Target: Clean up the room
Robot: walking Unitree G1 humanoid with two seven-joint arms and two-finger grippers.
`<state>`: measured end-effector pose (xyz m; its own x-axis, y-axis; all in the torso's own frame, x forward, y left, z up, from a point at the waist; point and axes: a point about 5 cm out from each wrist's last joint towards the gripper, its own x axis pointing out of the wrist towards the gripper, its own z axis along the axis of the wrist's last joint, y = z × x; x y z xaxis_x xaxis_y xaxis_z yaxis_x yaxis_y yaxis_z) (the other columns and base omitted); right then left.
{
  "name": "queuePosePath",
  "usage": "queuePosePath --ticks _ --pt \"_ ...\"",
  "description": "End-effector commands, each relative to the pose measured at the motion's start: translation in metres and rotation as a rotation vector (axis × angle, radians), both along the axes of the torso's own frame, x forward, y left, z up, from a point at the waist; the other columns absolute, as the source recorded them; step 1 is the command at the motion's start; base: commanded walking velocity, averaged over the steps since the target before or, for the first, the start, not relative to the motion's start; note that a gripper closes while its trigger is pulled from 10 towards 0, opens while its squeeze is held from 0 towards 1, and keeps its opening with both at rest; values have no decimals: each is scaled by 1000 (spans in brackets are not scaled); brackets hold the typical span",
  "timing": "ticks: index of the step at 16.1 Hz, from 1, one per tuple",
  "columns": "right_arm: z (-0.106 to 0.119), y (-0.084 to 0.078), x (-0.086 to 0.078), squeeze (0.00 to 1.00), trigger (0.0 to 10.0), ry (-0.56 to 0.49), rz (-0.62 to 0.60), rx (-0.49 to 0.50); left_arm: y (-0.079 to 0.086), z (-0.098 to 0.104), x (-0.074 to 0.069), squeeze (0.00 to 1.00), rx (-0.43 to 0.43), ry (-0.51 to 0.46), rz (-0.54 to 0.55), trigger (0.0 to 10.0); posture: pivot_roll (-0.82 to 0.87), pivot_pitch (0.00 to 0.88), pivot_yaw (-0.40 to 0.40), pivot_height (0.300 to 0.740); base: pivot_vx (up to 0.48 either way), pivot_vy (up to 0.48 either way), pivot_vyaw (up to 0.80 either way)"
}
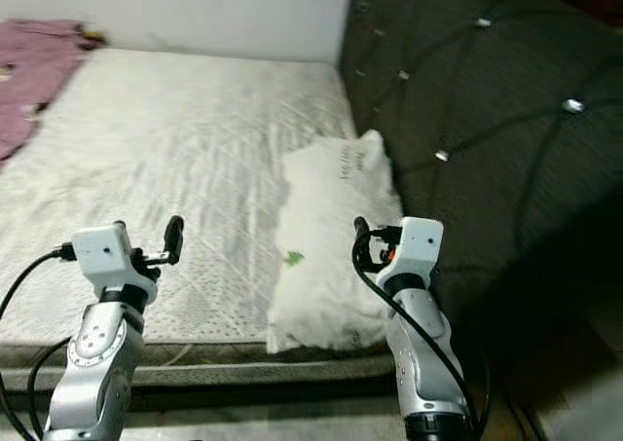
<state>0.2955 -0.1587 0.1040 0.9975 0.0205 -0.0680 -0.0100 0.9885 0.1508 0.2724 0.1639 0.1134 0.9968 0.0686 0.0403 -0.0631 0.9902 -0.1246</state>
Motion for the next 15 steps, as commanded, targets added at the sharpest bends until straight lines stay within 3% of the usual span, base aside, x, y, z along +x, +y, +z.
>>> queuePosePath --ticks 1,10,15 --pt "4 -3 2 0 10000 -7 -1 0 -4 3 0 0 -9 -5 -6 10000 -61 59 -57 740 0 405 -531" --pt "3 -5 4 0 10000 -7 18 -42 -3 5 3 0 -15 -14 -1 10000 -59 45 -64 740 0 442 -474" --pt "3 -4 5 0 10000 -7 33 -64 -2 5 3 0 -10 -17 -1 10000 -61 41 -66 740 0 480 0"
